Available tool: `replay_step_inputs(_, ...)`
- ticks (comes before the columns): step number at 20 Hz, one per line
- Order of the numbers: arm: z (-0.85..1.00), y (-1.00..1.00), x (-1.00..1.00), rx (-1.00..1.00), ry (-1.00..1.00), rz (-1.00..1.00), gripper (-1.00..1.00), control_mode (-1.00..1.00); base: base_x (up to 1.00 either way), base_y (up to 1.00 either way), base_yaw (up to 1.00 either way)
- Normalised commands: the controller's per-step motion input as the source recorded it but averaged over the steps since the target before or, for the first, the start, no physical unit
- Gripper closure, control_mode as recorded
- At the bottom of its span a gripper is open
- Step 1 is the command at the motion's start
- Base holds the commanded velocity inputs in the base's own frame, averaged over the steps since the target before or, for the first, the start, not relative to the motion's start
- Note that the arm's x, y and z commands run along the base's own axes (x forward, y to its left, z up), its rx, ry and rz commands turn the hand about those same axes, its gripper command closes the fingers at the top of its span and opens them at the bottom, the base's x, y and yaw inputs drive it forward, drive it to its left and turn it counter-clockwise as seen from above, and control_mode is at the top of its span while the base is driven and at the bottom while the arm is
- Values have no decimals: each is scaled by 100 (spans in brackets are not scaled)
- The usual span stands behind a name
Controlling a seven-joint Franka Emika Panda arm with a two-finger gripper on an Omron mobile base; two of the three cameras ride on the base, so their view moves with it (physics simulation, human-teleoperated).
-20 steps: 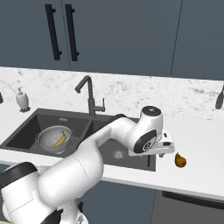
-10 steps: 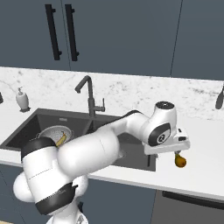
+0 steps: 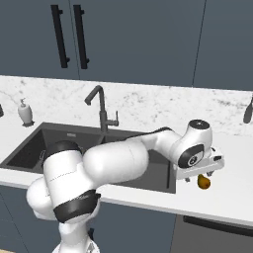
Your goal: Put the colander in the sink, put the banana, pear in the colander, and turn on the sink faucet and pour water over the colander.
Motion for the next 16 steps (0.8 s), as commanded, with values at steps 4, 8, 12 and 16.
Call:
replay_step_inputs(4,0,-20,38,0,0,13,-100,-100,0,0,0)
replay_step_inputs(8,-3,-6,23,0,5,15,-100,-100,0,0,0)
replay_step_inputs(12,-27,-3,22,0,5,12,-100,-100,0,0,0)
replay_step_inputs(16,-35,-5,31,0,8,10,-100,-100,0,0,0)
